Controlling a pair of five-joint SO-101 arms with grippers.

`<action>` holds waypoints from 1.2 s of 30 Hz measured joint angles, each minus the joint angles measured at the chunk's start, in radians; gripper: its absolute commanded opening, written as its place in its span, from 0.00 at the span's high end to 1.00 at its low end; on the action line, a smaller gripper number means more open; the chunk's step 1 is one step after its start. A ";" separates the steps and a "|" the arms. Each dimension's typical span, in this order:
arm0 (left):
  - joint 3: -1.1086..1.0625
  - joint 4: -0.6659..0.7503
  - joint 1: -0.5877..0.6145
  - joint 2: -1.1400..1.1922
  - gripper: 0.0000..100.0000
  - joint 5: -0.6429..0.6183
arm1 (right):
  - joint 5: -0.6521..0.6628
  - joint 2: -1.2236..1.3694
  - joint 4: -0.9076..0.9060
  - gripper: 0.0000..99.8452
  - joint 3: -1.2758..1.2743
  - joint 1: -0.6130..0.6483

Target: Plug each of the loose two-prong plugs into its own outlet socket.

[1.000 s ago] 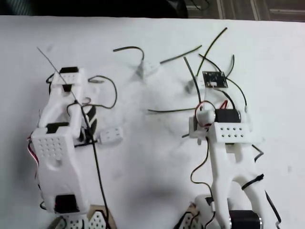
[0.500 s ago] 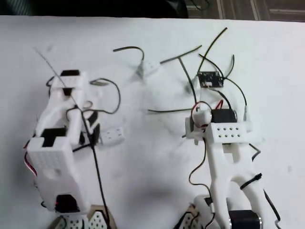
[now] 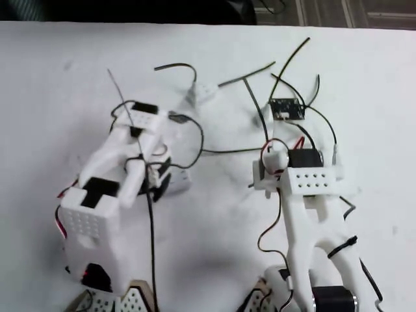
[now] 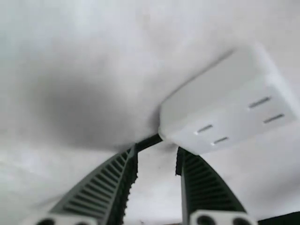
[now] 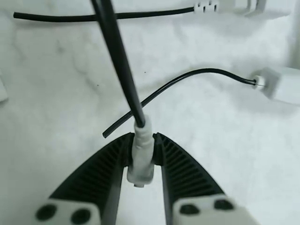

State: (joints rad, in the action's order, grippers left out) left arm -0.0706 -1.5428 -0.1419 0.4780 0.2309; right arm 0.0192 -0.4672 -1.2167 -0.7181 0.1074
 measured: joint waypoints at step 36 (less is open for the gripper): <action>-0.127 0.201 -0.068 -0.265 0.74 0.644 | 0.000 0.000 0.000 0.98 0.000 0.000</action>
State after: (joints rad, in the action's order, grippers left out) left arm -0.1979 -1.3418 -0.2094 0.2125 0.8753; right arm 0.0192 -0.4672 -1.2167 -0.7181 0.1074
